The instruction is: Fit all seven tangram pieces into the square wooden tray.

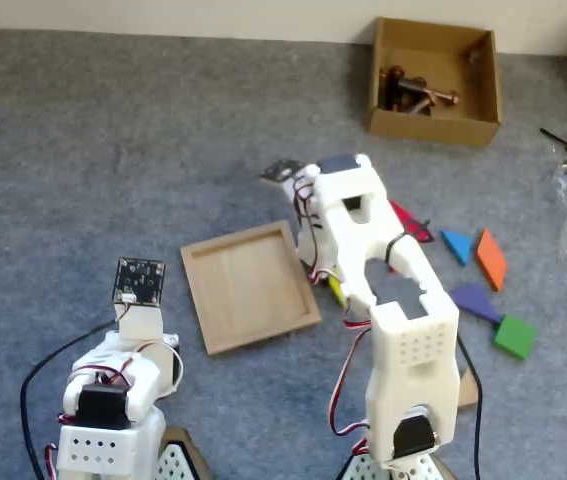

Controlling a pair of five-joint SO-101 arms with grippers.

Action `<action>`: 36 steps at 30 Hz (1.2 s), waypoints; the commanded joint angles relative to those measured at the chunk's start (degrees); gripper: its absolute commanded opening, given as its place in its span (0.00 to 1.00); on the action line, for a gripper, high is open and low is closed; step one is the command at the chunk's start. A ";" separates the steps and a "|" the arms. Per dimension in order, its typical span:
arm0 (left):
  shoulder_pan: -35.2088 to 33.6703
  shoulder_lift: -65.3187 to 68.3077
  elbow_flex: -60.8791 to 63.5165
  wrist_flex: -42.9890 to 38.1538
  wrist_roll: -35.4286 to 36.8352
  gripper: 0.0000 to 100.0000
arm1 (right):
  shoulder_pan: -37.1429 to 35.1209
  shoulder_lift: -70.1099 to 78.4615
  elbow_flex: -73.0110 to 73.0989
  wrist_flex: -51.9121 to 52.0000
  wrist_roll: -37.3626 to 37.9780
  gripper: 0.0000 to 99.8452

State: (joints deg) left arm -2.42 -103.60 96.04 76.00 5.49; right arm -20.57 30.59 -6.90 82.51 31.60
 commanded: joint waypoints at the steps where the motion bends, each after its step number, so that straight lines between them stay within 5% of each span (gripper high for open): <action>1: 0.84 -0.40 1.10 -0.09 0.44 0.01 | 0.04 -1.01 0.48 -0.57 -2.90 0.26; 24: 0.84 -0.40 1.10 -0.09 0.44 0.01 | -0.31 -0.92 0.66 -2.77 -11.16 0.18; 36: 0.84 -0.40 1.10 -0.09 0.44 0.01 | -0.04 -0.84 0.66 -2.68 -28.57 0.18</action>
State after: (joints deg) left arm -2.42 -103.60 96.04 76.00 5.49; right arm -20.22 30.59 -6.90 80.22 6.81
